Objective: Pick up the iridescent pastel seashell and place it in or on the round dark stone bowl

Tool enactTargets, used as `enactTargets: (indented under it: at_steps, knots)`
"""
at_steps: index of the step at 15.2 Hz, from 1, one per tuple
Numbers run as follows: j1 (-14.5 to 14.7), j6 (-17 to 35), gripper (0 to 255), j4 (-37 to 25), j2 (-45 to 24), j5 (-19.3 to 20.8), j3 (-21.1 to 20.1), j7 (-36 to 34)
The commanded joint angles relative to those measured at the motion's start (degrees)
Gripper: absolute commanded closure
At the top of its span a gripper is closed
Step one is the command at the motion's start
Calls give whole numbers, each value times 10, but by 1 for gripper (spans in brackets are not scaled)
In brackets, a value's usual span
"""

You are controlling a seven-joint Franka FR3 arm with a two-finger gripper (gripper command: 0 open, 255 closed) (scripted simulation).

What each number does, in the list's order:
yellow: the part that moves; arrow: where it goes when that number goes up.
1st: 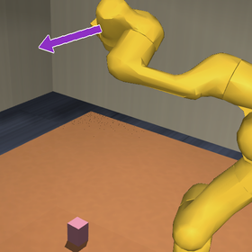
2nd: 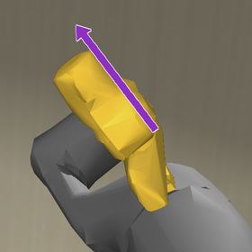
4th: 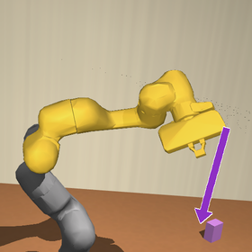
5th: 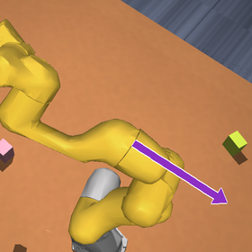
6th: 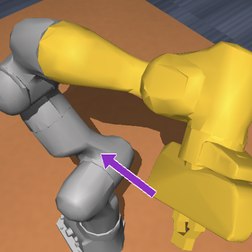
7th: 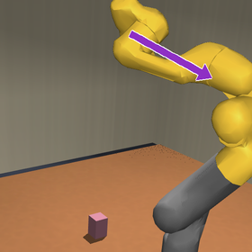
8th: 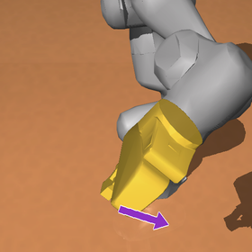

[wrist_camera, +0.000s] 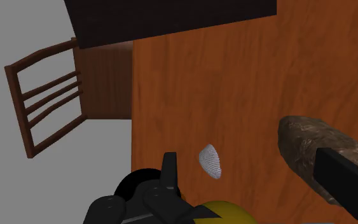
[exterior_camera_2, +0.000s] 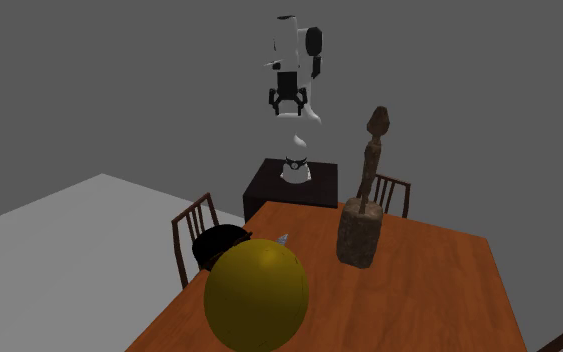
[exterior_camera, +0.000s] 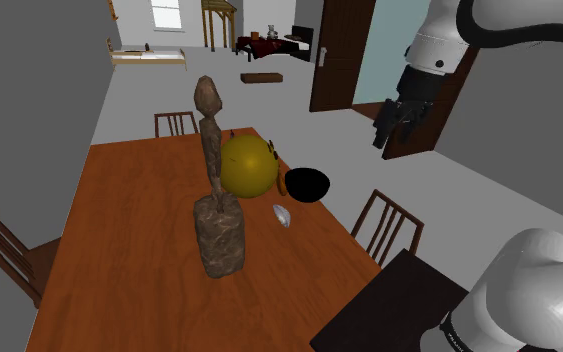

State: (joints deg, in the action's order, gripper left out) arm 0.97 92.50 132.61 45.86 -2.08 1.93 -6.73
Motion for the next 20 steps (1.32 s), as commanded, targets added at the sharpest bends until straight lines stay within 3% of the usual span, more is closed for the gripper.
enactTargets:
  at_steps: [1, 12, 20]
  knots:
    - [0, 0, 0, 0, 0, 0, 0, 0]
    - [-24, 195, 0, 71, -136, 22, -125, -174]
    - [-63, 308, 0, 47, -305, 103, -207, -336]
